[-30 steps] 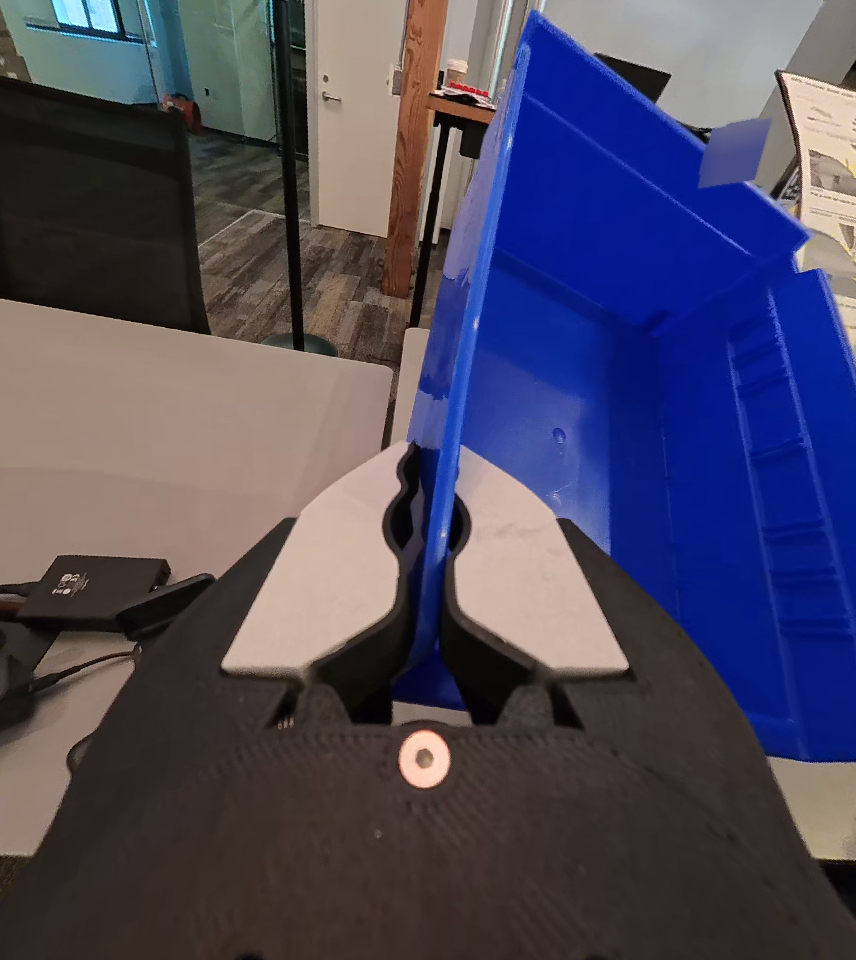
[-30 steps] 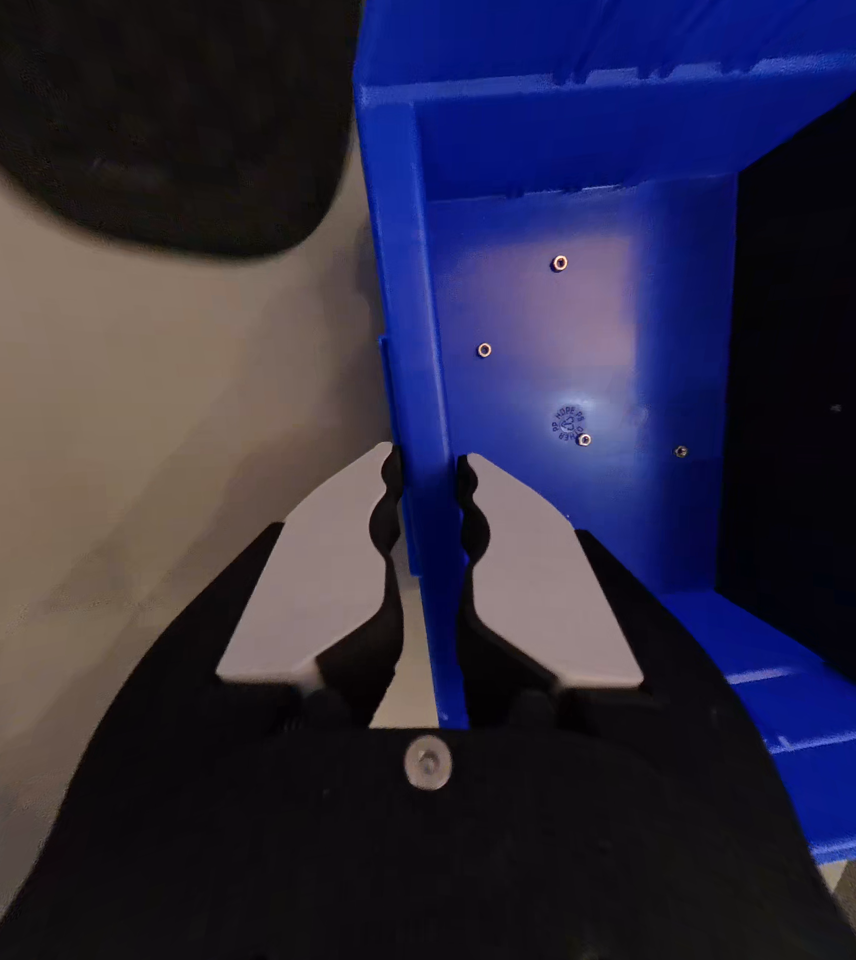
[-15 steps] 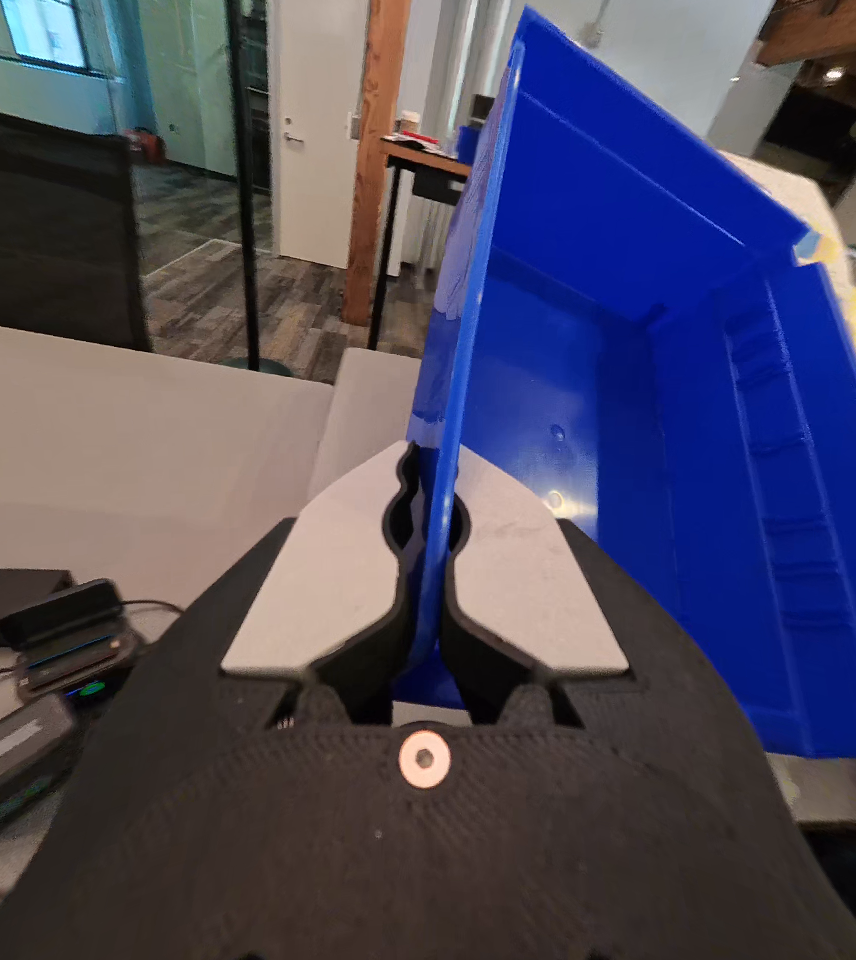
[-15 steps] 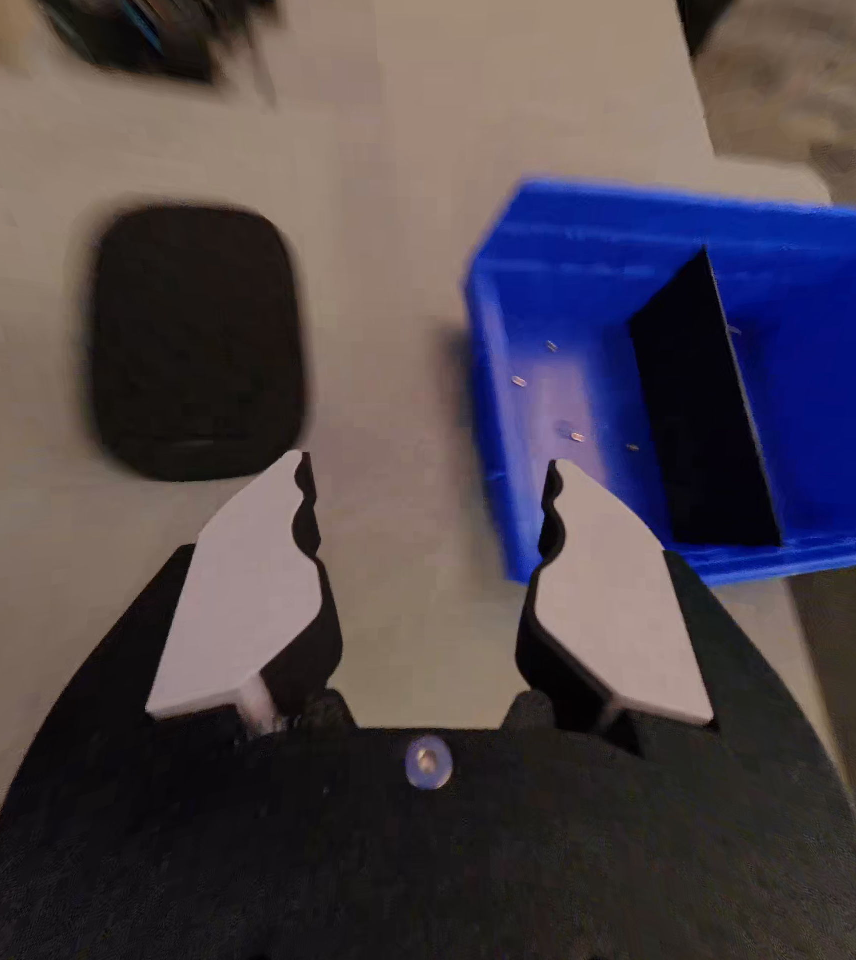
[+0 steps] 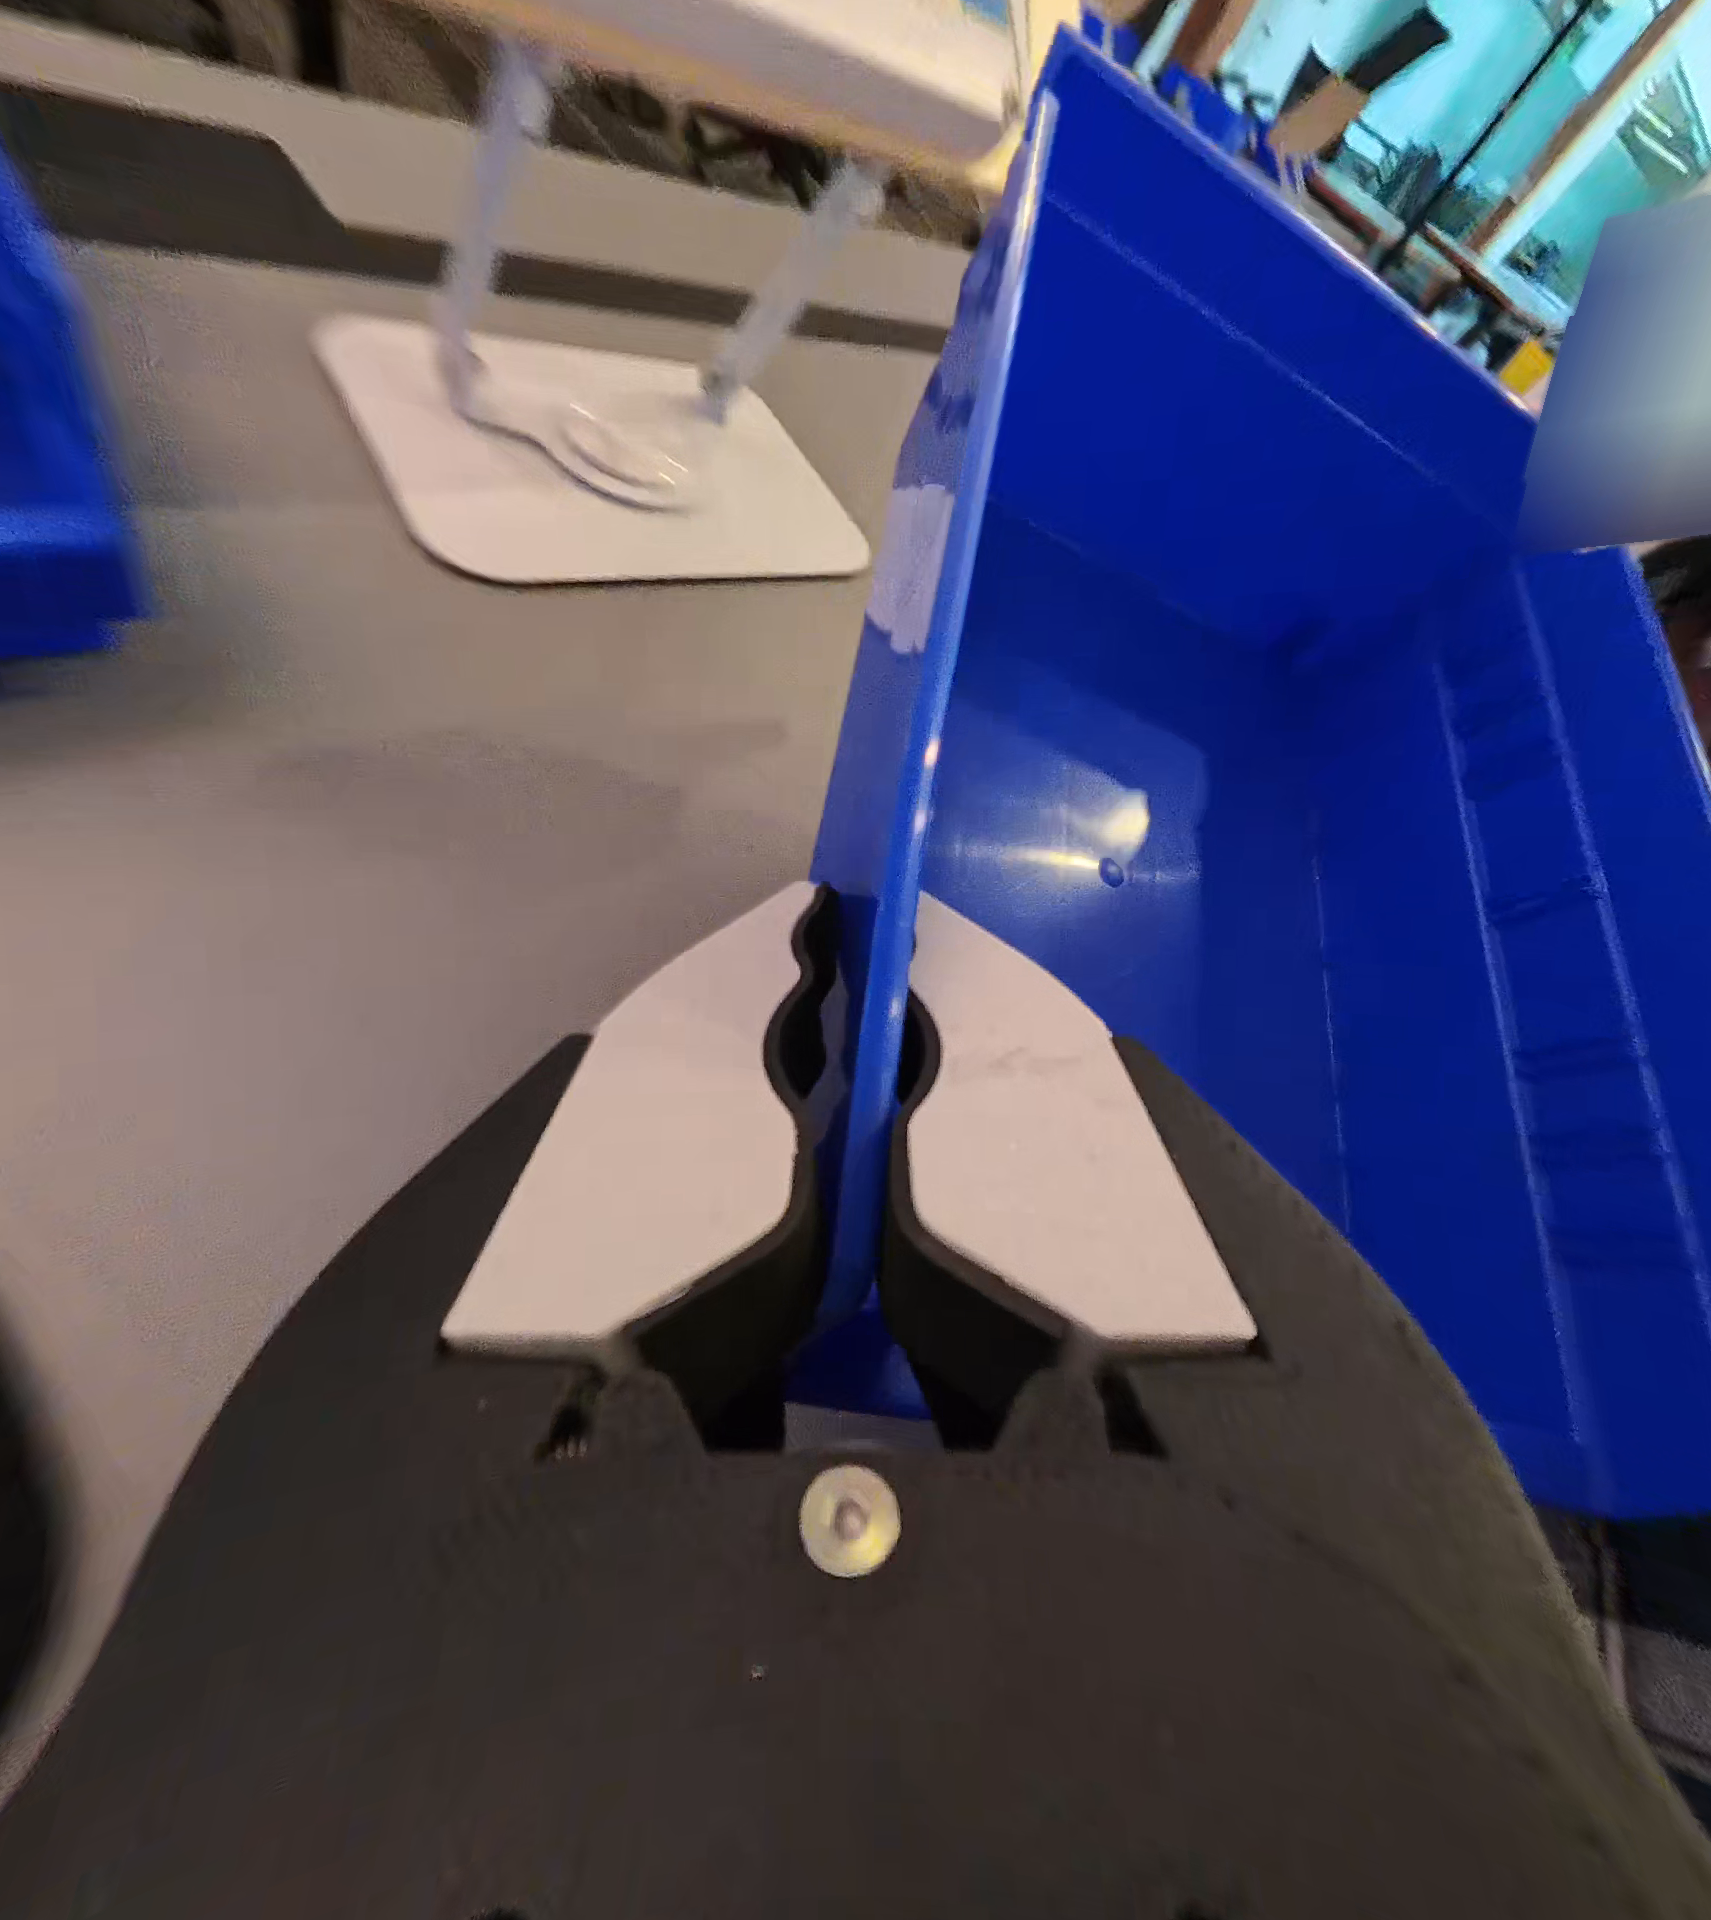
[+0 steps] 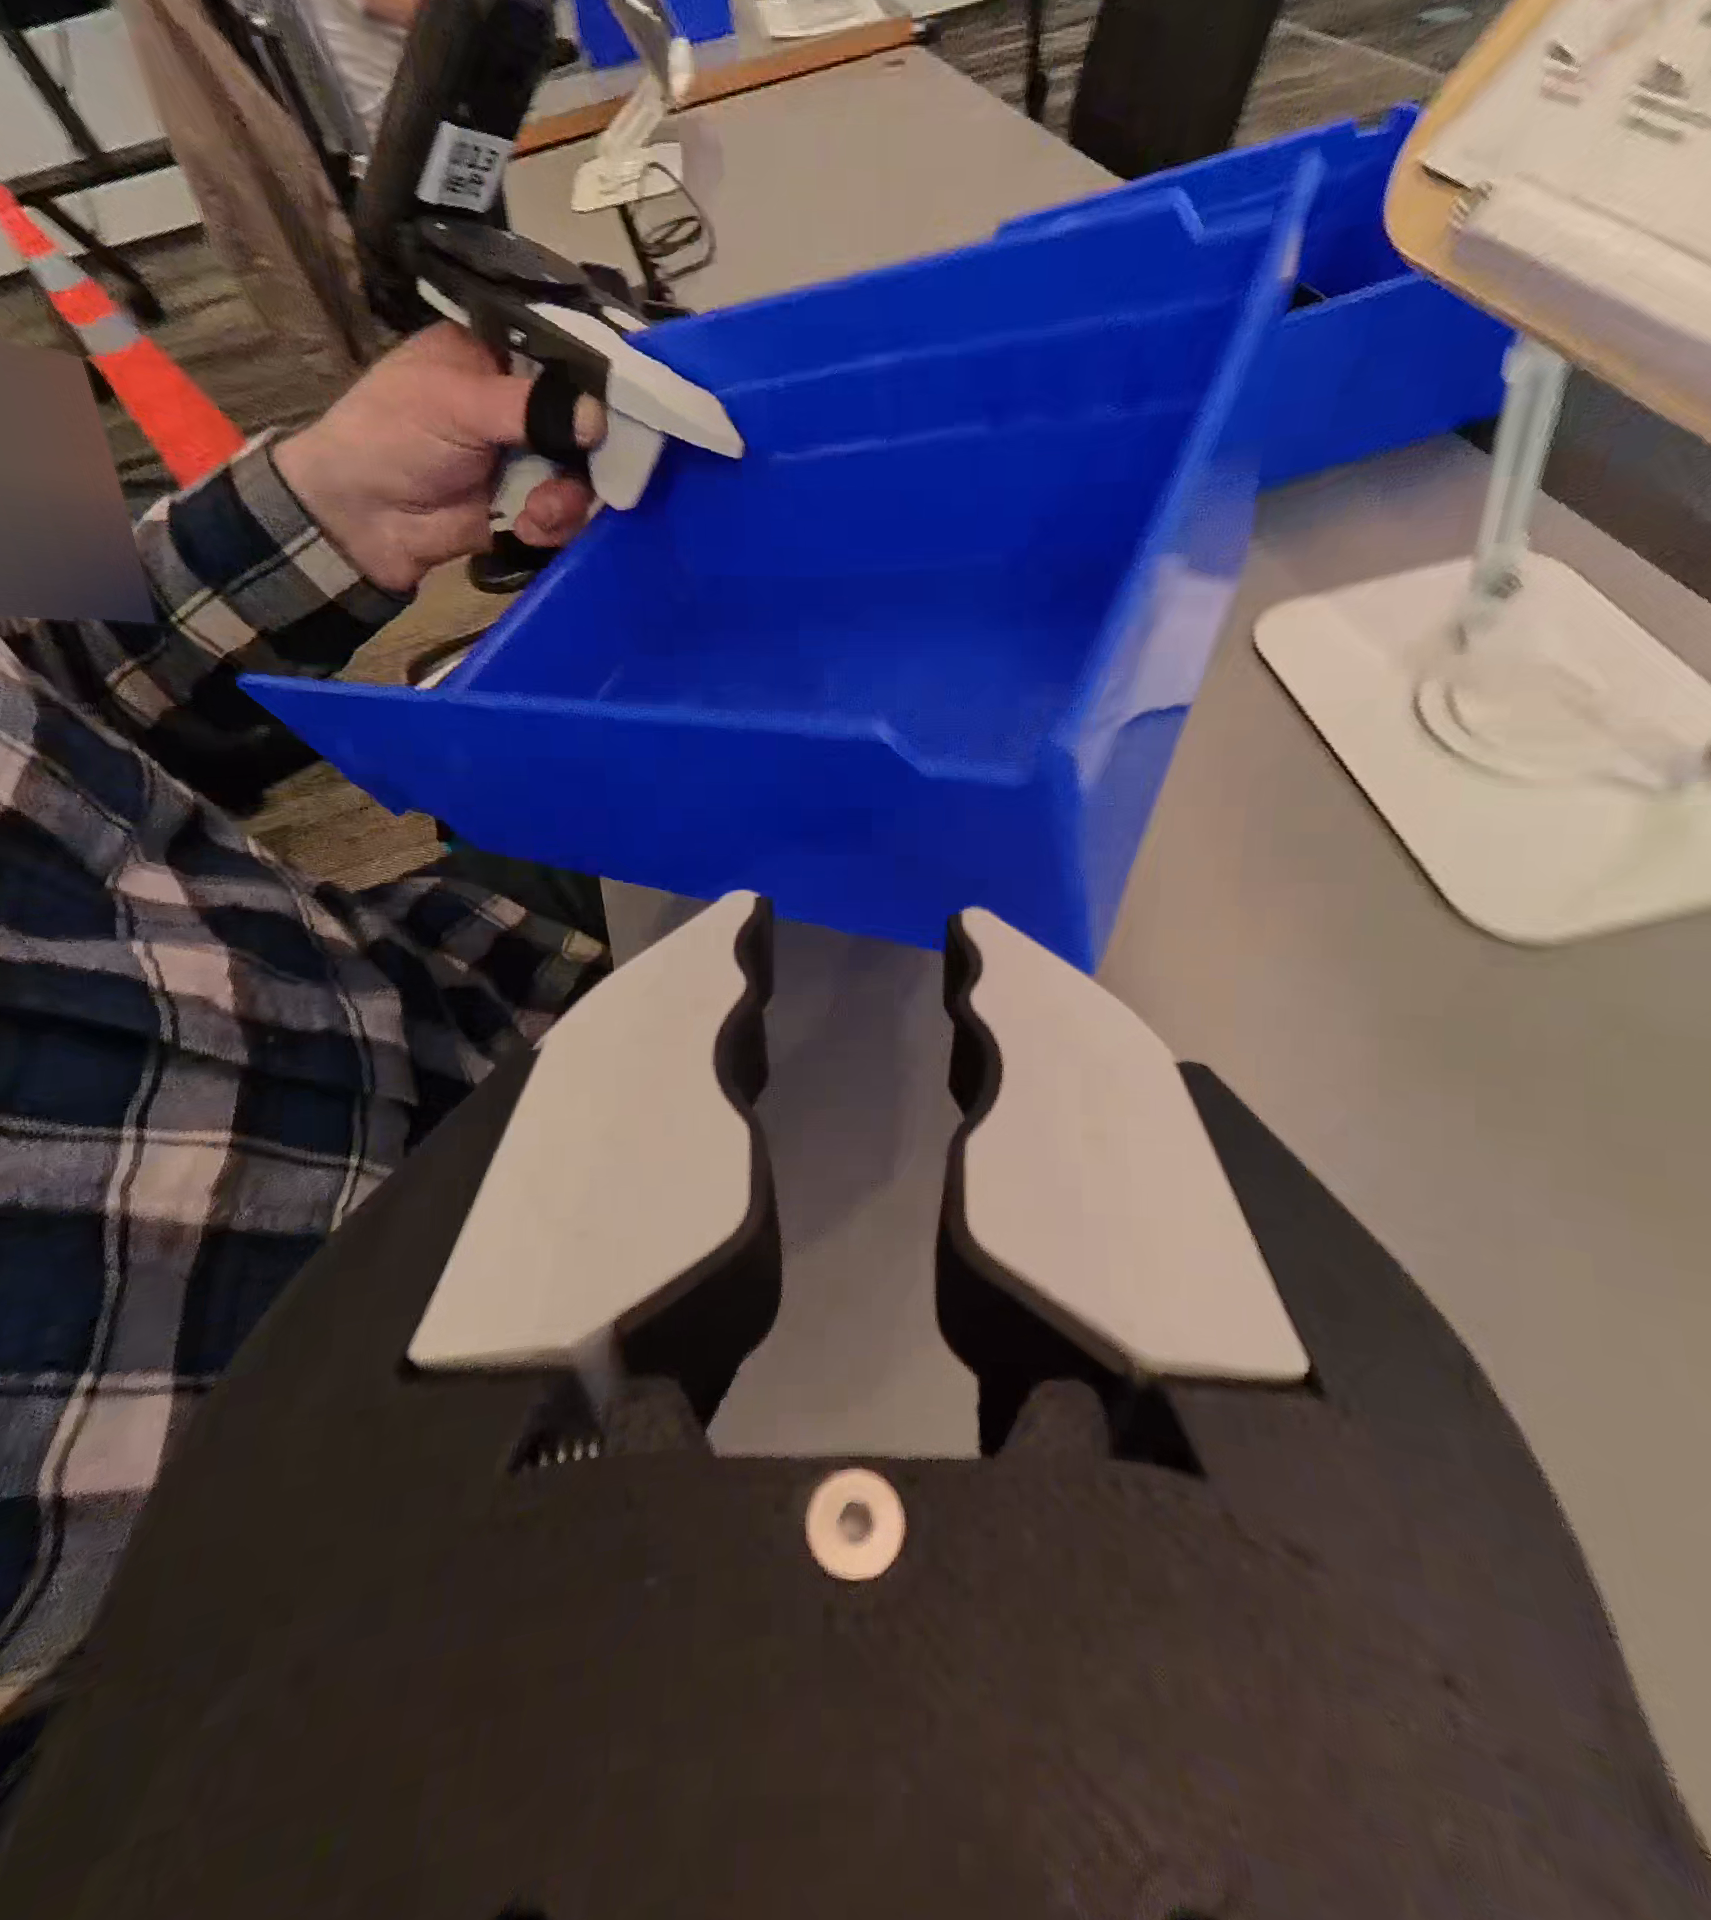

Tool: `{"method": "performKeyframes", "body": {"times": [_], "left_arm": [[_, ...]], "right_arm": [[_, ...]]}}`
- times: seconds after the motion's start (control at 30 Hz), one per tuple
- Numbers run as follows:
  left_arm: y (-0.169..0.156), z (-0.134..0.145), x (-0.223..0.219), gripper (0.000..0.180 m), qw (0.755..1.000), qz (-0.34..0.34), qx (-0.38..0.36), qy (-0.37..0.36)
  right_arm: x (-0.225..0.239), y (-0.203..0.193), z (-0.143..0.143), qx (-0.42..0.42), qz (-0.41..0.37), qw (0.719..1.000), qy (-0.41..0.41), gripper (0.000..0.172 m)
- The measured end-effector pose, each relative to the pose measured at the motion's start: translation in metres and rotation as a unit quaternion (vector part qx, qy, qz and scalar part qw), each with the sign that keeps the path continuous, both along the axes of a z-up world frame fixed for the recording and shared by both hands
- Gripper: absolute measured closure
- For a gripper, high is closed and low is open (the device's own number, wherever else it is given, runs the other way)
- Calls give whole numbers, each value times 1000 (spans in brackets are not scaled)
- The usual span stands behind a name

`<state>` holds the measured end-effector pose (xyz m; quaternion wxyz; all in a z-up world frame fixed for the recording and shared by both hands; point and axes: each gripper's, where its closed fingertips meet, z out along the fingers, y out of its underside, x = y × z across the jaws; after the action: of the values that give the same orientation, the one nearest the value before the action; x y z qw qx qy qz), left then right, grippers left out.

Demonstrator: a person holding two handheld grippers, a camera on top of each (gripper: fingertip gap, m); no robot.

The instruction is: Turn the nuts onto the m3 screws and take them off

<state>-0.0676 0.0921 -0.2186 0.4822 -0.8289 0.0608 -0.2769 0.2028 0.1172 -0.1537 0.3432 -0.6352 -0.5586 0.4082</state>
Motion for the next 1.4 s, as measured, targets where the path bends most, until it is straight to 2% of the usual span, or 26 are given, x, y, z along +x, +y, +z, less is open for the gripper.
{"method": "performKeyframes", "body": {"times": [0.13,0.3,0.43,0.57,0.7,0.73,0.8,0.9,1.0,1.1,1.23,1.3,1.4], "left_arm": [[50,-35,66,174,999,-35,-37,2],[99,-65,114,174,997,-31,-71,20],[127,-63,136,172,998,-10,-61,5],[137,-57,163,161,997,-20,-56,-50],[141,-51,187,135,996,-19,-39,-76],[144,-50,193,132,997,-18,-32,-72],[154,-50,207,133,996,-27,-36,-72],[175,-47,244,129,991,-64,-46,-104],[209,-46,279,126,989,-73,-42,-123],[249,-43,309,122,985,-68,-46,-152],[299,-41,331,118,985,-42,-32,-163],[317,-42,337,118,986,-42,-31,-160],[332,-41,340,118,986,-48,-35,-157]], "right_arm": [[43,-6,-27,22,-61,998,-9,123],[53,-18,-61,55,-152,987,-2,88],[36,-28,-79,85,-208,974,4,66],[28,-2,-100,95,-273,957,-26,47],[50,29,-109,63,-291,954,-45,58],[59,36,-109,59,-291,953,-54,72],[79,57,-110,42,-292,953,-72,97],[122,106,-112,9,-319,943,-91,113],[164,167,-113,-5,-347,929,-127,132],[197,233,-115,3,-370,915,-163,140],[219,309,-116,0,-379,909,-176,149],[226,336,-116,2,-390,905,-171,153],[229,355,-116,-6,-394,905,-161,155]]}}
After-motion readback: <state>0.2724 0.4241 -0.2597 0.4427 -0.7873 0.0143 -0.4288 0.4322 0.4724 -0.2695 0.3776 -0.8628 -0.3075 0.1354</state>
